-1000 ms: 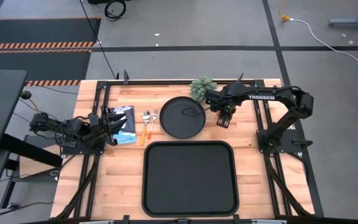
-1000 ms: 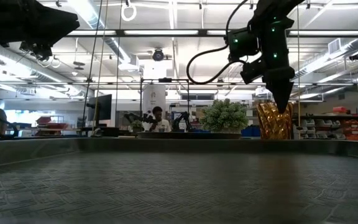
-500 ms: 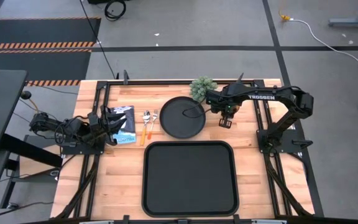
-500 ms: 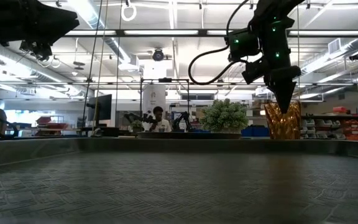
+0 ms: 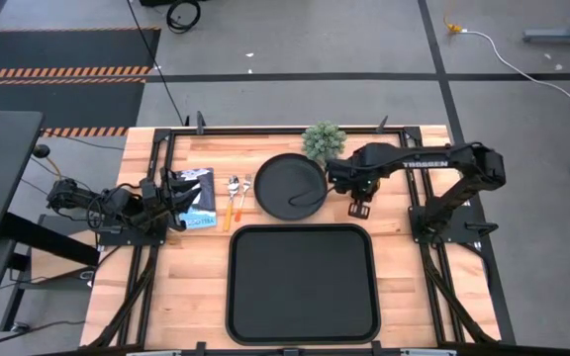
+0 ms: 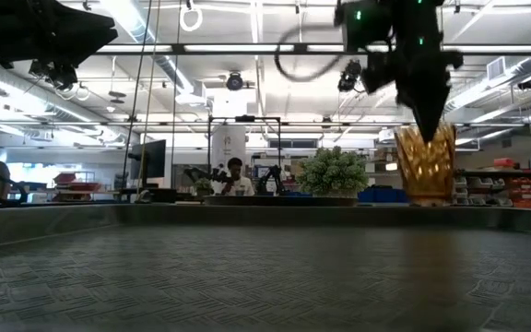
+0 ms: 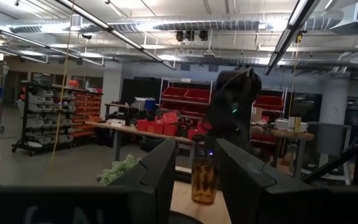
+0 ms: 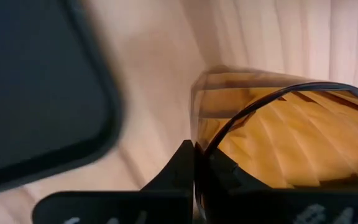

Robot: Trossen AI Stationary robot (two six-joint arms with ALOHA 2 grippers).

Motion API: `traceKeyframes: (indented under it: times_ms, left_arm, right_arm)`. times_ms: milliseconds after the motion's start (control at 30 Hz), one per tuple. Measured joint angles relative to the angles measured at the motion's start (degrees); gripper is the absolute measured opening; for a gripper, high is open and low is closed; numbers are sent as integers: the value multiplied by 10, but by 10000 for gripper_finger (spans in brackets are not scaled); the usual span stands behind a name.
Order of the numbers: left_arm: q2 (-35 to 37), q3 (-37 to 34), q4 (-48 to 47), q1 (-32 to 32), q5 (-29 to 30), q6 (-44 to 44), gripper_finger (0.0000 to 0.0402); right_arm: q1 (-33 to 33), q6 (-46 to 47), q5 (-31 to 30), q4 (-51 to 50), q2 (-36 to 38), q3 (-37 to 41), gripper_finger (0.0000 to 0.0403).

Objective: Pick and place plate/cup/fork/spoon on tray
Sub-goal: Put the brown cup on the black tray

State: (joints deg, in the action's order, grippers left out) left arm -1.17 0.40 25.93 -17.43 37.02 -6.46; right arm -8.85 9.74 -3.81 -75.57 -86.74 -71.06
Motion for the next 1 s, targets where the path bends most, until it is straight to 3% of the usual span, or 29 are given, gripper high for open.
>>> traceKeyframes:
  times_ms: [400, 600, 1000]
  left_arm:
    - [0, 0, -4, 0, 0, 61, 121]
    - [0, 0, -2, 0, 4, 74, 121]
    - [0, 0, -1, 0, 4, 73, 121]
  right_arm:
    - [175, 172, 34, 10, 4, -66, 11]
    - [238, 244, 87, 27, -30, -66, 11]
    - [279, 278, 88, 35, -115, -66, 12]
